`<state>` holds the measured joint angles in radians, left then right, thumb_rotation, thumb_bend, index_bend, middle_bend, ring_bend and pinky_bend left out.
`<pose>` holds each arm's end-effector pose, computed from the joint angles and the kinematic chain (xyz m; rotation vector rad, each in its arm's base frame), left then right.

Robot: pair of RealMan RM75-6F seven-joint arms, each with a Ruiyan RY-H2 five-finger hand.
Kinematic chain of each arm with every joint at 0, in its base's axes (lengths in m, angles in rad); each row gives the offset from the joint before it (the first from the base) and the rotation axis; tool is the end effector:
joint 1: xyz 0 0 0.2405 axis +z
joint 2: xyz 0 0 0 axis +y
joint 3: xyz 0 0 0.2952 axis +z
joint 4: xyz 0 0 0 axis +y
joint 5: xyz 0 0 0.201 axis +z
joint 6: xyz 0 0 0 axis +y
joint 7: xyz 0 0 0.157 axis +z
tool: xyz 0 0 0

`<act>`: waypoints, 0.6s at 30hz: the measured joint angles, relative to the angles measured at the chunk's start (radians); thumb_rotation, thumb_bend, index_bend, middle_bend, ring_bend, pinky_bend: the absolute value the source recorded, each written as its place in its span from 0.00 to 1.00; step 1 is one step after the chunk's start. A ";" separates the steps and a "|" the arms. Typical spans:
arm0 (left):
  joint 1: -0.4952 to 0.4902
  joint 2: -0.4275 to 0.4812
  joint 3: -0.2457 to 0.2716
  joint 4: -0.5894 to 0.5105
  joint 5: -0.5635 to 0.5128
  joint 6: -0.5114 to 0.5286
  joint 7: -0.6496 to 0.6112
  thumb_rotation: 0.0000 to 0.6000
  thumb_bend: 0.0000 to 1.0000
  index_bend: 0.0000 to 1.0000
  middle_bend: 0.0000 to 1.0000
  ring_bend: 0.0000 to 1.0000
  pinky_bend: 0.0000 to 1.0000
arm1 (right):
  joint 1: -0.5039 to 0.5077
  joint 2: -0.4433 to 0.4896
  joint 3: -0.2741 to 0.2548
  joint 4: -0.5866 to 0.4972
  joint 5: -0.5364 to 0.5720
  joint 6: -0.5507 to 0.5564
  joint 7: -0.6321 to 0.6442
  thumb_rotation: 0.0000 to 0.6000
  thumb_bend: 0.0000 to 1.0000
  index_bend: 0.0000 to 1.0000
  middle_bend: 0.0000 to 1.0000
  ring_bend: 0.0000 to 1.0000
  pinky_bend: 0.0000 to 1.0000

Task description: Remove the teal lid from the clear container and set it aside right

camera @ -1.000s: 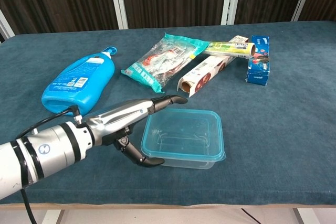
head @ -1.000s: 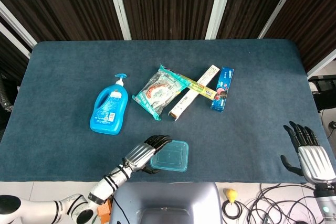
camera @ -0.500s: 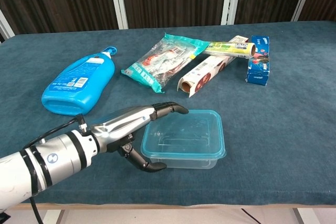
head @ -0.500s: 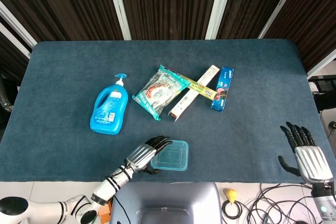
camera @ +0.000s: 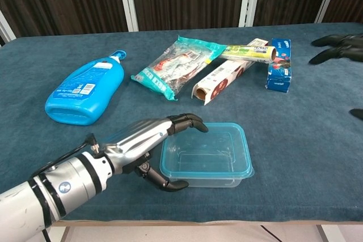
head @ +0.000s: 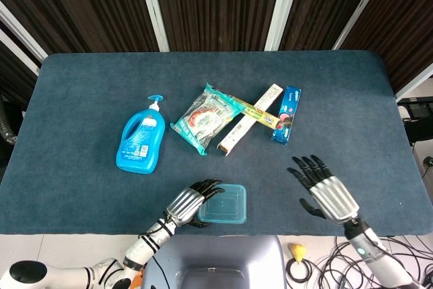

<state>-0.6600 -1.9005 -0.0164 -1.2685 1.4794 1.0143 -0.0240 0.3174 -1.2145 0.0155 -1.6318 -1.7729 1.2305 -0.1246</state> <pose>-0.1406 0.2827 -0.1371 -2.0850 -1.2039 -1.2137 -0.2587 -0.2417 0.0945 1.9489 -0.7329 0.9959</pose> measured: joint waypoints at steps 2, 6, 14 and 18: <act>0.003 -0.005 0.000 0.009 0.000 0.003 0.003 1.00 0.25 0.42 0.42 0.38 0.59 | 0.047 -0.042 -0.001 0.006 -0.021 -0.057 -0.013 1.00 0.30 0.27 0.00 0.00 0.00; 0.010 -0.008 -0.003 0.014 0.001 0.012 0.000 1.00 0.25 0.42 0.42 0.38 0.59 | 0.109 -0.125 -0.015 0.036 -0.065 -0.110 -0.009 1.00 0.30 0.35 0.00 0.00 0.00; 0.014 -0.005 -0.006 0.007 0.008 0.017 0.003 1.00 0.25 0.42 0.43 0.39 0.60 | 0.158 -0.242 -0.062 0.120 -0.105 -0.136 0.051 1.00 0.26 0.37 0.00 0.00 0.00; 0.015 -0.008 -0.005 0.008 0.011 0.018 0.004 1.00 0.25 0.42 0.43 0.39 0.61 | 0.163 -0.283 -0.078 0.150 -0.109 -0.130 0.048 1.00 0.26 0.39 0.00 0.00 0.00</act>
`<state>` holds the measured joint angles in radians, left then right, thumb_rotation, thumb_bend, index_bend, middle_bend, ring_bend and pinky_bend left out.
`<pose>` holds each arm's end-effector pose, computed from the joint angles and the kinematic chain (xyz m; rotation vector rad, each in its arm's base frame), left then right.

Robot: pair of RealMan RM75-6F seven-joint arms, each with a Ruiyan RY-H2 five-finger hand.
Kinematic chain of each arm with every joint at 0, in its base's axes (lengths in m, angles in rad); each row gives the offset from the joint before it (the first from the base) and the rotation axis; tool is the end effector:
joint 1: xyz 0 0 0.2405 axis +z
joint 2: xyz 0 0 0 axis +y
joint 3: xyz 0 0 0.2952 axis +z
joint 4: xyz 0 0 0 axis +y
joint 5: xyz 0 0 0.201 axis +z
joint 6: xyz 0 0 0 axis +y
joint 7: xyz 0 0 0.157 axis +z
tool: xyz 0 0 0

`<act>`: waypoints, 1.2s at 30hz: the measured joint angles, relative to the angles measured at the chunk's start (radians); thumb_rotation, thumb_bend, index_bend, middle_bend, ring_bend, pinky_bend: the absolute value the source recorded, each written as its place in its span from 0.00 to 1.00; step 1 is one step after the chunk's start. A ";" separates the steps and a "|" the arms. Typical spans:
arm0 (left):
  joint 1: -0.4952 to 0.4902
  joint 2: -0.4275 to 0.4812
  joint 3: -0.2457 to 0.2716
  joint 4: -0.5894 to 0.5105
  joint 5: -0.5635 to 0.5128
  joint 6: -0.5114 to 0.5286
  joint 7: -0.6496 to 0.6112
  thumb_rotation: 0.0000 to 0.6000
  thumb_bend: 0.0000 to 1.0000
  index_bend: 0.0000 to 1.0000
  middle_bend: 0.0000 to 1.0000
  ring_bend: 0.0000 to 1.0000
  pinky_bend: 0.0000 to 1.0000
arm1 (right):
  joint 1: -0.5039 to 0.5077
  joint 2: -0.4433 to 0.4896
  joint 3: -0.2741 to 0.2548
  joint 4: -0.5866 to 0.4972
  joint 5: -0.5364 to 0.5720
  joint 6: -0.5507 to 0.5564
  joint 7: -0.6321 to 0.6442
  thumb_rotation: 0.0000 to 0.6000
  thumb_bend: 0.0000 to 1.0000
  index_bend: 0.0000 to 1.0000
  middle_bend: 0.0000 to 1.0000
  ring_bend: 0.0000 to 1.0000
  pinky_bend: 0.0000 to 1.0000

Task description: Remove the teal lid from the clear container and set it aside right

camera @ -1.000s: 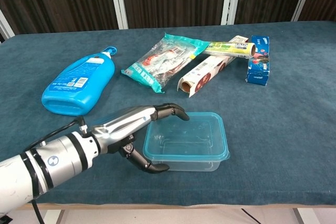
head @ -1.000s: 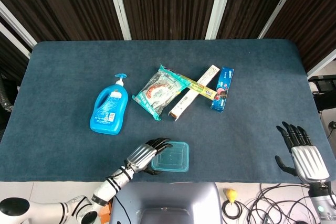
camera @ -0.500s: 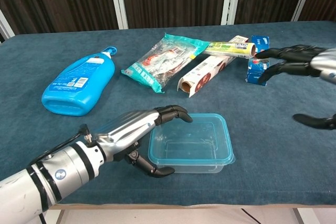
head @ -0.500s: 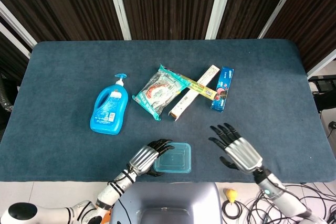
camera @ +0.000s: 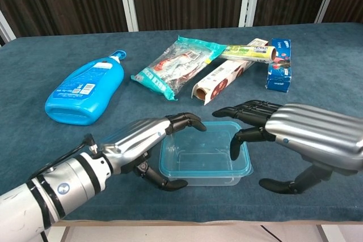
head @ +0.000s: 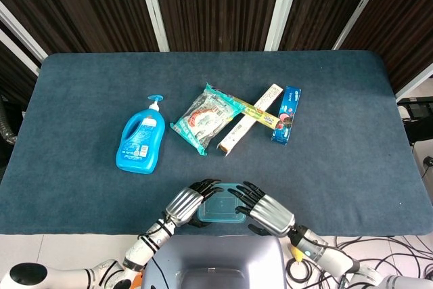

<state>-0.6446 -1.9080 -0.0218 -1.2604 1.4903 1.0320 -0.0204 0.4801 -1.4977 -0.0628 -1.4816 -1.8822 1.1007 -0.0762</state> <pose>-0.1419 0.2819 -0.1361 -2.0617 -1.1946 -1.2301 -0.2096 -0.2396 -0.0212 2.2781 -0.7325 1.1110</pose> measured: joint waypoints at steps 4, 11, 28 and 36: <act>0.000 -0.001 0.002 0.001 0.002 -0.002 -0.001 1.00 0.25 0.42 0.43 0.39 0.61 | 0.002 -0.035 -0.012 0.026 -0.001 0.009 -0.017 1.00 0.26 0.41 0.00 0.00 0.00; 0.001 0.000 0.002 0.002 0.007 0.000 0.002 1.00 0.25 0.43 0.43 0.39 0.61 | -0.002 -0.063 -0.009 0.044 -0.001 0.048 -0.031 1.00 0.26 0.44 0.01 0.00 0.00; 0.003 0.004 0.000 0.000 0.010 -0.005 0.003 1.00 0.25 0.43 0.43 0.41 0.62 | 0.014 -0.114 -0.006 0.064 0.049 0.053 -0.074 1.00 0.26 0.47 0.02 0.00 0.00; 0.003 0.010 -0.001 -0.008 0.009 -0.007 0.006 1.00 0.25 0.43 0.44 0.41 0.62 | 0.020 -0.119 -0.010 0.057 0.059 0.055 -0.084 1.00 0.26 0.47 0.02 0.00 0.00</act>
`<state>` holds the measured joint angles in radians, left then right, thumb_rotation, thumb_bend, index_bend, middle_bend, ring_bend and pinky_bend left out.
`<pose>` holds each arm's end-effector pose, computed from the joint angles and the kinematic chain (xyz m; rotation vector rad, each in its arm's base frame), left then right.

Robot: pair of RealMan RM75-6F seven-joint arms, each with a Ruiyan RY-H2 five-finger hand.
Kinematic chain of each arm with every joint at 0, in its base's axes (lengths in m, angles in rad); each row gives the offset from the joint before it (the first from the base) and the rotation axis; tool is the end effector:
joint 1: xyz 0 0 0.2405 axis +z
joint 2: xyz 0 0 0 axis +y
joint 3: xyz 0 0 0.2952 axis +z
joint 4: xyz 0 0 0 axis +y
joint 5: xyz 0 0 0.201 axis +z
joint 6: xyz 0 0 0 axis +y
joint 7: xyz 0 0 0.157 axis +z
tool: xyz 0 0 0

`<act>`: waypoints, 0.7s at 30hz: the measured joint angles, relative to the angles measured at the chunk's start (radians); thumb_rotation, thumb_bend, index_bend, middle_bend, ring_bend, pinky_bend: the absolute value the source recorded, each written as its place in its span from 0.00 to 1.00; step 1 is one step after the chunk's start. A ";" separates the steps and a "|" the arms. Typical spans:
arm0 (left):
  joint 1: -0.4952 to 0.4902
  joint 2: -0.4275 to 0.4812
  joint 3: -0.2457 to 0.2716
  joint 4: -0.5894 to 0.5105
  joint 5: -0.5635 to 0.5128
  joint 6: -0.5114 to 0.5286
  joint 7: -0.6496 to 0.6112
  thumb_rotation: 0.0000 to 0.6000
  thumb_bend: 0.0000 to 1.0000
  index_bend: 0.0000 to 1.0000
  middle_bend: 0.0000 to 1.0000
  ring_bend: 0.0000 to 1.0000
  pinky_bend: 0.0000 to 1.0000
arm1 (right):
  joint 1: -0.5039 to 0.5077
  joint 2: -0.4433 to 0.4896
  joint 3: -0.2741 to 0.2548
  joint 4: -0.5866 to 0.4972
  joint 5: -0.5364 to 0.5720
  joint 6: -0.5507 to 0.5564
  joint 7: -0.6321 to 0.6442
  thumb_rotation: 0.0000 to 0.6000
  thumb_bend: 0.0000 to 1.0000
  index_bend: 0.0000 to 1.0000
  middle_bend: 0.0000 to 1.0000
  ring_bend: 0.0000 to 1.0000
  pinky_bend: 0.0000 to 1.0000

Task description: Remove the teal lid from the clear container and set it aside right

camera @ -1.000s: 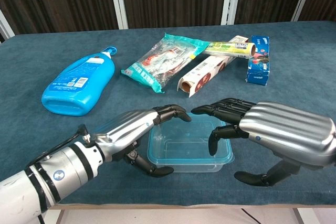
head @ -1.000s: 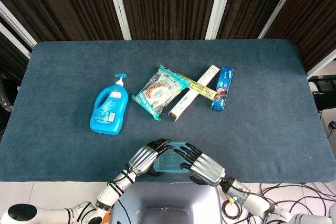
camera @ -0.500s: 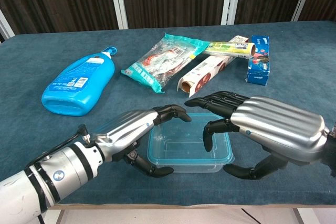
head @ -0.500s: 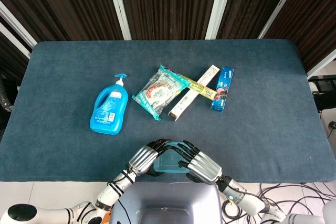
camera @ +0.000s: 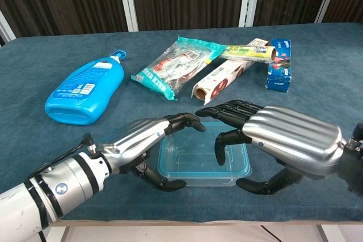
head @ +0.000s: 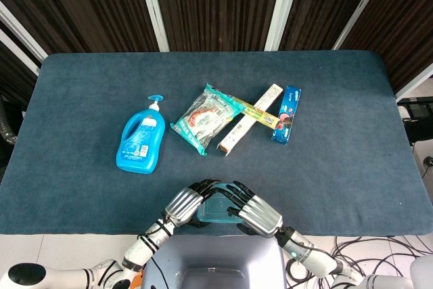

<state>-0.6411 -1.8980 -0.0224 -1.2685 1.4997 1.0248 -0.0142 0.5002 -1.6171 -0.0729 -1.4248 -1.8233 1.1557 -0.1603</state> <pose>-0.1432 0.2813 -0.1341 -2.0739 -1.1831 -1.2228 -0.1929 -0.2414 -0.0492 2.2257 -0.6902 1.1661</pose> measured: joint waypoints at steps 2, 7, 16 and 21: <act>0.000 0.001 0.000 0.000 -0.001 -0.002 0.000 1.00 0.25 0.43 0.44 0.41 0.62 | 0.000 0.002 0.000 -0.005 0.003 0.005 -0.003 1.00 0.26 0.47 0.02 0.00 0.00; 0.000 -0.002 0.001 0.002 0.000 -0.003 0.005 1.00 0.25 0.43 0.44 0.42 0.62 | 0.005 0.005 0.002 -0.012 0.015 0.005 -0.005 1.00 0.26 0.48 0.02 0.00 0.00; 0.000 -0.002 0.002 0.006 -0.001 -0.009 0.006 1.00 0.25 0.43 0.44 0.42 0.63 | 0.010 0.008 0.006 -0.022 0.027 0.007 -0.019 1.00 0.26 0.48 0.02 0.00 0.00; 0.000 0.000 0.003 0.007 0.000 -0.010 0.005 1.00 0.25 0.44 0.45 0.43 0.63 | 0.012 0.014 0.009 -0.026 0.035 0.009 -0.030 1.00 0.26 0.48 0.02 0.00 0.00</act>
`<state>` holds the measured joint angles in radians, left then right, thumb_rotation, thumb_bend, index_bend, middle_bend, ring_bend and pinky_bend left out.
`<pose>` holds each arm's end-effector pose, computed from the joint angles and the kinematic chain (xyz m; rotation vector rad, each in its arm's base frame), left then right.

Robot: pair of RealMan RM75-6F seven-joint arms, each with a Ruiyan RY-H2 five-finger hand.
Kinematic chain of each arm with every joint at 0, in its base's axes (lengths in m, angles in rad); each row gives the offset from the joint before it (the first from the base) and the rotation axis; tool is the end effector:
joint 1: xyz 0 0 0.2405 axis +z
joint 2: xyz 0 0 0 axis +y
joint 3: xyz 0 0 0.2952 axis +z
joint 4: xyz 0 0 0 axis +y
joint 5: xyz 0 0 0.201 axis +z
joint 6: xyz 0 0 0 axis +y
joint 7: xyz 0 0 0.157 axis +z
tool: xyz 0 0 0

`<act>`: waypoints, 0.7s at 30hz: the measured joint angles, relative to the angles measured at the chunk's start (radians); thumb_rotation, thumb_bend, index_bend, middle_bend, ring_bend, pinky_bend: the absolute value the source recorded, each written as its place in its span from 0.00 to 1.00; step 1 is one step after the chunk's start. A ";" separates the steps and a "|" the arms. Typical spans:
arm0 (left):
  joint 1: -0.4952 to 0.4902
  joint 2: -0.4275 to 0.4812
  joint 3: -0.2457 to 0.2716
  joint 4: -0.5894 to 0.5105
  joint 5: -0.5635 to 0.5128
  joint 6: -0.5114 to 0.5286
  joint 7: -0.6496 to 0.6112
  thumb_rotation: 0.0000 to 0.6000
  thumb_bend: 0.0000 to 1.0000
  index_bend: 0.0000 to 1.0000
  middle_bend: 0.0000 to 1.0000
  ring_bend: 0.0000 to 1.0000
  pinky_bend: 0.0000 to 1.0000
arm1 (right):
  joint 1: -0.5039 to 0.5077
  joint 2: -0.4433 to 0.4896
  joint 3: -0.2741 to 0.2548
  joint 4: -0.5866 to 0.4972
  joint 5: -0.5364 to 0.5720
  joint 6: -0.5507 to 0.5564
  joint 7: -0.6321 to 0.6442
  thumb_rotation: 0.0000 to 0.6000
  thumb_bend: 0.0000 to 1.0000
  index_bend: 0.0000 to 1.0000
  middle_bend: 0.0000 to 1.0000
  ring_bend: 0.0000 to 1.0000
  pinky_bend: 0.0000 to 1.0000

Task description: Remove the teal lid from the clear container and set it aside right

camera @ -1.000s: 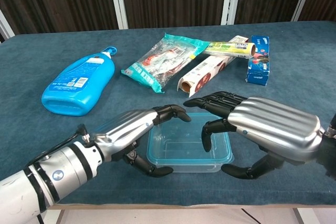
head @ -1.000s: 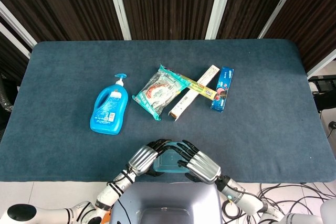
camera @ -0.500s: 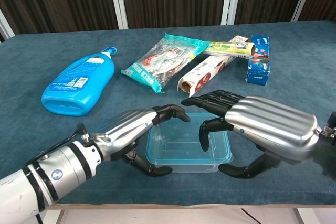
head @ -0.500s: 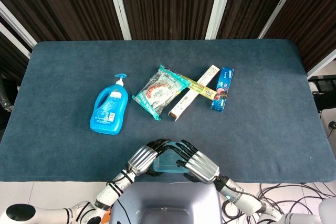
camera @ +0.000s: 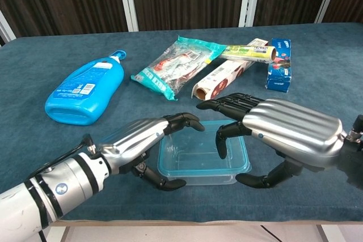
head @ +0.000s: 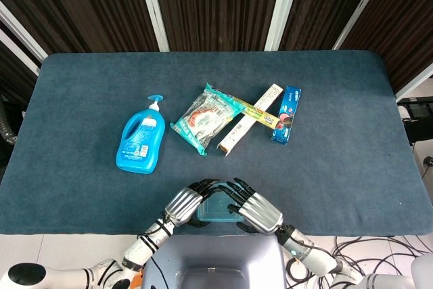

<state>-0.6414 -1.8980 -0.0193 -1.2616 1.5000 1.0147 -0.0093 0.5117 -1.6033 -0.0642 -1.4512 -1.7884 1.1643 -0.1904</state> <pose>-0.1455 0.2810 -0.1359 -2.0867 -1.1759 -1.2040 -0.1894 -0.2481 -0.0424 2.1955 -0.6799 1.1644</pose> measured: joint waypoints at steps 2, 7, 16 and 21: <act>0.000 0.000 0.001 0.001 0.001 -0.001 0.001 1.00 0.25 0.44 0.46 0.43 0.63 | 0.000 0.004 0.001 -0.005 0.004 0.001 -0.003 1.00 0.26 0.48 0.02 0.00 0.00; -0.001 -0.002 0.004 0.005 0.004 -0.003 0.003 1.00 0.25 0.45 0.47 0.44 0.63 | 0.003 0.014 0.006 -0.017 0.009 0.007 -0.002 1.00 0.26 0.48 0.02 0.00 0.00; -0.003 -0.009 0.010 0.018 0.010 -0.009 0.006 1.00 0.25 0.47 0.48 0.44 0.63 | 0.008 0.032 0.013 -0.042 0.012 0.016 -0.016 1.00 0.26 0.48 0.02 0.00 0.00; -0.004 -0.006 0.011 0.015 0.015 -0.005 0.001 1.00 0.25 0.47 0.49 0.45 0.63 | 0.013 0.032 0.019 -0.034 0.022 0.010 -0.016 1.00 0.26 0.47 0.02 0.00 0.00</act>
<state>-0.6450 -1.9039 -0.0086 -1.2470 1.5155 1.0097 -0.0084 0.5244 -1.5710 -0.0451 -1.4855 -1.7661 1.1741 -0.2060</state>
